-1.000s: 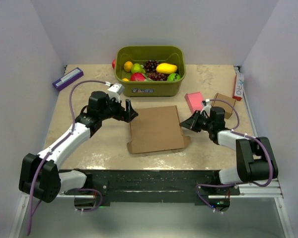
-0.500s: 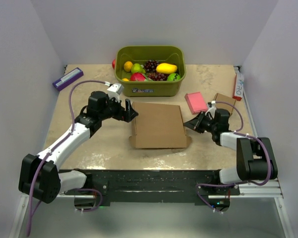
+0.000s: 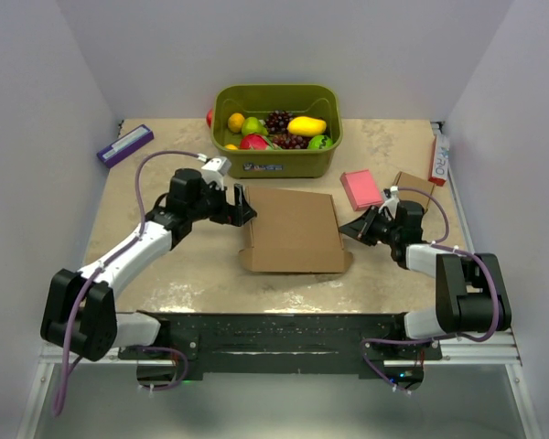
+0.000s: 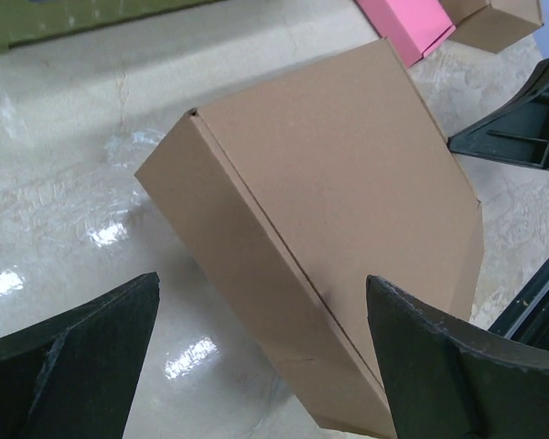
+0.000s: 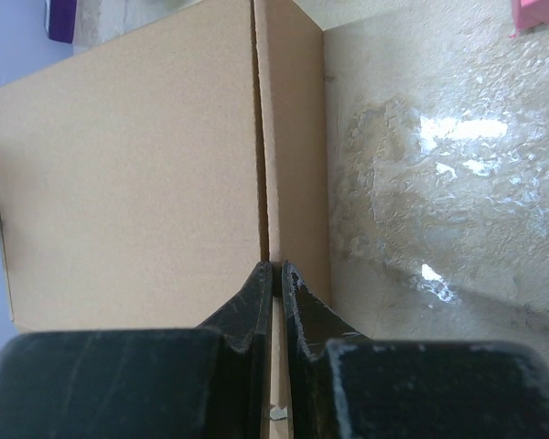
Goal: Fold the paper box
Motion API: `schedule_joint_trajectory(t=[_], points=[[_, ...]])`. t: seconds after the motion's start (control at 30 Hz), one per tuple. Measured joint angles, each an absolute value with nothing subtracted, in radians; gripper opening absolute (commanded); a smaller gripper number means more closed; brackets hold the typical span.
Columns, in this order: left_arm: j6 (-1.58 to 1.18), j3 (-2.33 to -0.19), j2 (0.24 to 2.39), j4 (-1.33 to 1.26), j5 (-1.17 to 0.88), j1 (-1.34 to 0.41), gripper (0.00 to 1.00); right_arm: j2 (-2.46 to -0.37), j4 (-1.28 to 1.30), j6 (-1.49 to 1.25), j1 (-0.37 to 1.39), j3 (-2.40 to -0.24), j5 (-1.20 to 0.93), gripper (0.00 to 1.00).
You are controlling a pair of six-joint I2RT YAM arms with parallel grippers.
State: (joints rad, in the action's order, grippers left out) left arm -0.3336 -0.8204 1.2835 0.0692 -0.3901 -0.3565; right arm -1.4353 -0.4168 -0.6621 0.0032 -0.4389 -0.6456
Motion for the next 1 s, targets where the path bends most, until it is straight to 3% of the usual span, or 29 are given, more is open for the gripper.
schedule_joint_trajectory(t=[0.67,0.83,1.0], points=[[-0.514,-0.738,1.432,-0.071,-0.573,-0.356,1.0,-1.434,-0.416,-0.661,0.004,-0.439,-0.646,0.0],[-0.551,-0.719,1.444,-0.125,-0.607,-0.356,0.94,-1.433,-0.416,-0.655,0.004,-0.439,-0.645,0.0],[-0.587,-0.7,1.444,-0.187,-0.625,-0.351,0.8,-1.431,-0.412,-0.653,0.003,-0.439,-0.644,0.0]])
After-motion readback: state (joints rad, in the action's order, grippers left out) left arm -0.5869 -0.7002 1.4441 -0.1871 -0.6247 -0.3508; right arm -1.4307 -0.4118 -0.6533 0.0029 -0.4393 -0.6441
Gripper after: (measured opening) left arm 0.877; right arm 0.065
